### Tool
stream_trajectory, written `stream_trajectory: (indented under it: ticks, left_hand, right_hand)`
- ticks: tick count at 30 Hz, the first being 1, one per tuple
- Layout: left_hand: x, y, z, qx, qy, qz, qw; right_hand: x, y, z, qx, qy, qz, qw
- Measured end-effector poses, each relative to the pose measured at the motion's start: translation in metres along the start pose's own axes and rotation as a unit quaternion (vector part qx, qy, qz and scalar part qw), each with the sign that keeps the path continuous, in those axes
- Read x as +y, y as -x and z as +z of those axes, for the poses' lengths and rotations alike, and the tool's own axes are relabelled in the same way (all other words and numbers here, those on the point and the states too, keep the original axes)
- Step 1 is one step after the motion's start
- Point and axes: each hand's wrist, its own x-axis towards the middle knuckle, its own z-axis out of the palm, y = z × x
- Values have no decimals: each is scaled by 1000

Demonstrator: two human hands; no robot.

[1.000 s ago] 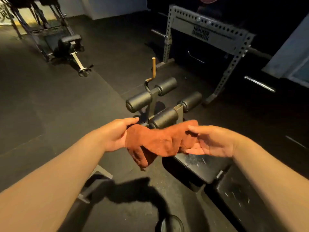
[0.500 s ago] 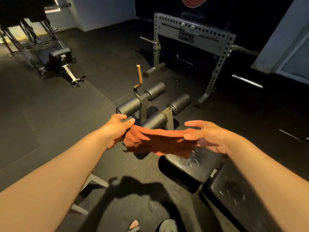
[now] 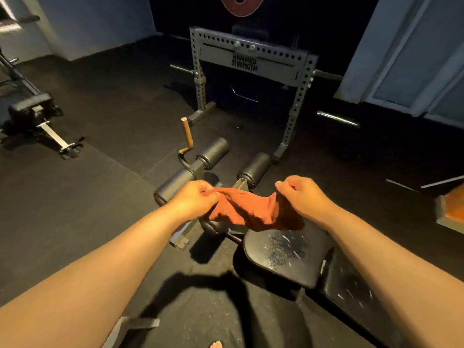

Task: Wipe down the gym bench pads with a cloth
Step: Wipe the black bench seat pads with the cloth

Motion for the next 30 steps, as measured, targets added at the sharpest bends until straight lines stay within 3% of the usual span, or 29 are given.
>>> stream_trajectory:
  ticks: [4, 7, 9, 11, 13, 15, 17, 19, 23, 26, 30]
  left_hand:
    - [27, -6, 27, -84, 243, -48, 965]
    - [45, -3, 31, -154, 349, -63, 922]
    - [48, -8, 25, -212, 401, -68, 889]
    - [48, -15, 19, -225, 366, -39, 902]
    - [46, -27, 17, -158, 278, 24, 947]
    - [35, -43, 17, -69, 129, 154, 977]
    - [22, -58, 17, -77, -39, 282, 956]
    - [18, -64, 16, -117, -95, 298, 943]
    - [34, -65, 16, -172, -77, 274, 943]
    - [42, -68, 27, -173, 50, 217, 959]
    - [54, -71, 54, -118, 217, 106, 963]
  right_hand:
    - [-27, -9, 43, 22, -20, -28, 999]
    - [-40, -3, 53, -24, -130, -18, 991]
    - [-41, -2, 48, -37, -132, -9, 991]
    - [-35, -6, 40, -16, -81, -32, 996]
    - [-34, -10, 36, -15, -75, -40, 996]
    - [-34, -12, 32, -23, -97, -32, 994]
    - [-33, -12, 27, -27, -124, -25, 992]
    - [-30, -12, 20, -24, -142, -12, 990]
    - [-19, -9, 15, -6, -118, -31, 992]
    - [-4, -9, 13, 50, -155, -14, 987]
    - [22, -12, 13, -52, -237, 234, 941]
